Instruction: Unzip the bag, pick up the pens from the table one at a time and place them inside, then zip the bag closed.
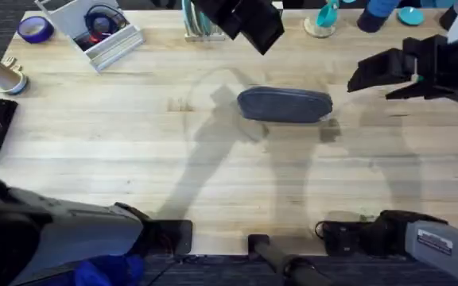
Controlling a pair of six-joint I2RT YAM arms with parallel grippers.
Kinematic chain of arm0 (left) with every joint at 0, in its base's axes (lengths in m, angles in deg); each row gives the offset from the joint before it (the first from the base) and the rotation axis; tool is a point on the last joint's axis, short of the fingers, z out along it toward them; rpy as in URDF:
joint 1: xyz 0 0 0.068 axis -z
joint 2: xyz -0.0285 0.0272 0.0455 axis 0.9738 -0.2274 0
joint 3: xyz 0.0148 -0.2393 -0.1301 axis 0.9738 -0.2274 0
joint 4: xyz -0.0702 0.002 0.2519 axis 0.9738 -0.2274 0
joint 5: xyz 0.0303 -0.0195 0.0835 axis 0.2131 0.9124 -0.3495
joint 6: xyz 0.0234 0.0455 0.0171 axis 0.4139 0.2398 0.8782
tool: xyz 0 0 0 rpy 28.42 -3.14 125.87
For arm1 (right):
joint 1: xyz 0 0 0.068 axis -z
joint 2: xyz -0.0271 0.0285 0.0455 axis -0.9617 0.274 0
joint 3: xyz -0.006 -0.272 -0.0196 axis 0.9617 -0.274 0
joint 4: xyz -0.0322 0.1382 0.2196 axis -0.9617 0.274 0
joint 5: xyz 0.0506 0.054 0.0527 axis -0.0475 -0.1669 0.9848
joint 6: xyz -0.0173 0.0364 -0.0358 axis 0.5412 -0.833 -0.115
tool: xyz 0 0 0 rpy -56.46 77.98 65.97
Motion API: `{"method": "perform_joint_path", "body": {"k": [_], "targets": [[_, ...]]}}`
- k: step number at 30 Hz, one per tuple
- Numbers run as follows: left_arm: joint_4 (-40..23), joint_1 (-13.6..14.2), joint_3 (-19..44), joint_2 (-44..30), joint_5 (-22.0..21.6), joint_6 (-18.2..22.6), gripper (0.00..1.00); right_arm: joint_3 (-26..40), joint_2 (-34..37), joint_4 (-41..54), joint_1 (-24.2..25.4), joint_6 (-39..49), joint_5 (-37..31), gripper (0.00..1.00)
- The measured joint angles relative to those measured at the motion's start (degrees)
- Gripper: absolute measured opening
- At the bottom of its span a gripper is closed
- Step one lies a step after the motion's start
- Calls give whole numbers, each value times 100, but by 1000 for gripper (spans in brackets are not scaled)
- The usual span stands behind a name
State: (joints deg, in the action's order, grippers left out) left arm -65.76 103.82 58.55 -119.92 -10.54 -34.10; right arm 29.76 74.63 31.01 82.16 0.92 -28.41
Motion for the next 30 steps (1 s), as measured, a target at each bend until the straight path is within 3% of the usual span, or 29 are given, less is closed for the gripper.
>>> {"method": "perform_joint_path", "body": {"k": [5, 18, 30], "targets": [[83, 0, -480, 399, -114, -155, 997, 0, -89, 12, -66, 2, 0, 996], [934, 0, -2562, 2026, -391, -739, 995, 0, -89, 125, -66, 2, -27, 996], [1010, 0, -2686, 2145, -506, -941, 995, 0, -89, 127, -66, 2, -37, 996]]}}
